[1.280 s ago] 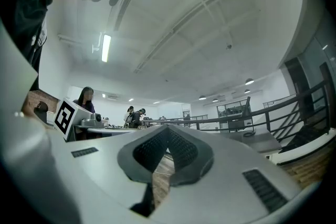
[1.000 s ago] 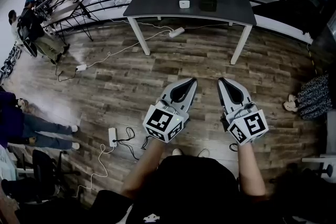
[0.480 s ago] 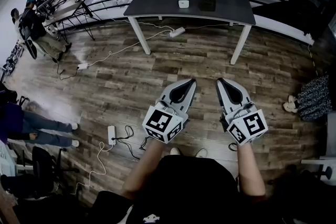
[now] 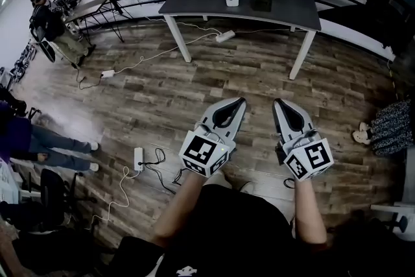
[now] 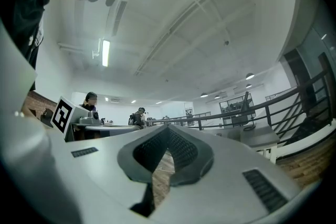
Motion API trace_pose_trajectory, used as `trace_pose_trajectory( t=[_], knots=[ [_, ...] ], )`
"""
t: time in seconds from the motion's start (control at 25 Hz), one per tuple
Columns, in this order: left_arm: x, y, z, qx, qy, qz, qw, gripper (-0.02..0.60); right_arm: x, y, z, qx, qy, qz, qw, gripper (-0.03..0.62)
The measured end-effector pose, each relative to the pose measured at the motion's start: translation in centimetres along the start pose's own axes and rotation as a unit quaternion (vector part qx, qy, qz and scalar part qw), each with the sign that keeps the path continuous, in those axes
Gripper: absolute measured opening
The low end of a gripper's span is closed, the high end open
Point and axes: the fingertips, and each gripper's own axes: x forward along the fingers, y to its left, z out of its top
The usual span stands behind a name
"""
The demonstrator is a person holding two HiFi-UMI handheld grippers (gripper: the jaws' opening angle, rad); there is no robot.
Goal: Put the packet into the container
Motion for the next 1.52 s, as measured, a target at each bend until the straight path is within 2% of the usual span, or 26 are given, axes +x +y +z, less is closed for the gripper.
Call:
trace_pose_trajectory(
  t=[0.36, 0.56, 1.04, 1.52],
  knots=[
    [1.6, 1.2, -0.8, -0.008, 0.008, 0.007, 0.9999, -0.002, 1.6, -1.6, -0.7, 0.006, 0.004, 0.004, 1.000, 0.003],
    [3.4, 3.7, -0.7, -0.003, 0.006, 0.005, 1.0000, -0.002, 4.0, -2.9, -1.0, 0.009, 0.002, 0.008, 1.000, 0.003],
    [10.4, 13.1, -1.0, -0.009, 0.005, -0.014, 0.9999, -0.002, 15.3, -7.5, -1.4, 0.000, 0.012, 0.007, 1.000, 0.005],
    [12.9, 23.5, -1.1, -0.021, 0.006, -0.019, 0.9996, -0.002, 25.7, -8.9, -1.7, -0.005, 0.020, -0.004, 1.000, 0.005]
  ],
)
